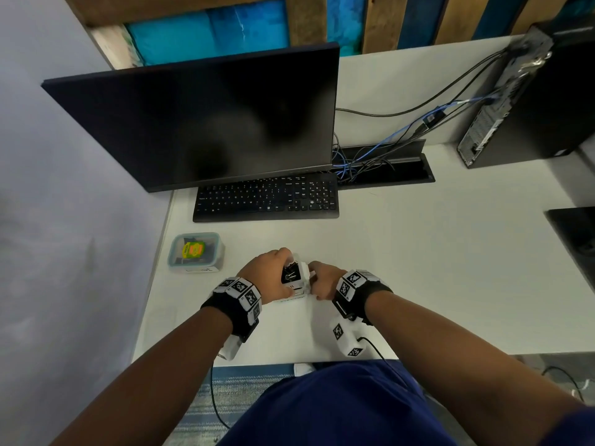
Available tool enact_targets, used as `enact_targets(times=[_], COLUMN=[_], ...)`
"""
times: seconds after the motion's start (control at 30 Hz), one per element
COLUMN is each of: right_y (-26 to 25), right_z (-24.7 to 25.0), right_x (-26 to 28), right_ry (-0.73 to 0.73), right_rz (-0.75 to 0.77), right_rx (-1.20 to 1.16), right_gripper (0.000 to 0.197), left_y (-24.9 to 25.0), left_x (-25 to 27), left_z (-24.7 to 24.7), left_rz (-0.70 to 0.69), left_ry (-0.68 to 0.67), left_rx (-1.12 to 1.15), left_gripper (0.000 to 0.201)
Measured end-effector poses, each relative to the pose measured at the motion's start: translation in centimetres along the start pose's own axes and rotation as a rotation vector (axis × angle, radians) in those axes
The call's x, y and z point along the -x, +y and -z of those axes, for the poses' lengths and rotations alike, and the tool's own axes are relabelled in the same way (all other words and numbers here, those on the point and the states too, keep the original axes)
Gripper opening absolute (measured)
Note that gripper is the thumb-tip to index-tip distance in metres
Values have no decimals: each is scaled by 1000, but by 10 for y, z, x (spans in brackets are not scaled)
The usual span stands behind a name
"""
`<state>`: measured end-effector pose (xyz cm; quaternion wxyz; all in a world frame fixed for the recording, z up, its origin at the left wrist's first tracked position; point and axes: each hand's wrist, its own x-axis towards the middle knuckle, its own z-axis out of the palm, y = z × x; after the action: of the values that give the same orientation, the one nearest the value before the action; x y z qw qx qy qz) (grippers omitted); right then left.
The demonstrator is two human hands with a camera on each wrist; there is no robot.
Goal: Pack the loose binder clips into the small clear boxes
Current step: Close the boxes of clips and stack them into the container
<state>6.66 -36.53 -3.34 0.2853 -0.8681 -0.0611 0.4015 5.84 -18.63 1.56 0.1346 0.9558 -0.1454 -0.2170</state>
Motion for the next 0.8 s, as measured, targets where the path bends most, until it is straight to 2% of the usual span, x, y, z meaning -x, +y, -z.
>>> enact_targets(times=[0.07, 0.17, 0.27, 0.37, 0.5, 0.63, 0.8], right_y=[2, 1, -5, -5, 5, 7, 11], right_z=[0, 2, 6, 6, 1, -3, 0], right_x=[0, 3, 5, 5, 6, 10, 13], right_ry=[-1, 28, 73, 68, 74, 46, 71], right_rz=[-17, -23, 8, 21, 11, 44, 46], right_rx=[-7, -120, -119, -135, -303, -391, -218], right_gripper=[53, 44, 32, 28, 25, 31, 45], left_y=[-1, -4, -5, -6, -5, 0, -3], left_x=[1, 3, 3, 3, 3, 0, -1], left_z=[-1, -4, -6, -6, -9, -6, 0], left_rz=[-4, -17, -38, -30, -26, -63, -58], left_ry=[4, -20, -38, -20, -2, -25, -51], left_rx=[7, 16, -17, 8, 41, -15, -43], left_gripper=[63, 69, 72, 70, 69, 67, 68])
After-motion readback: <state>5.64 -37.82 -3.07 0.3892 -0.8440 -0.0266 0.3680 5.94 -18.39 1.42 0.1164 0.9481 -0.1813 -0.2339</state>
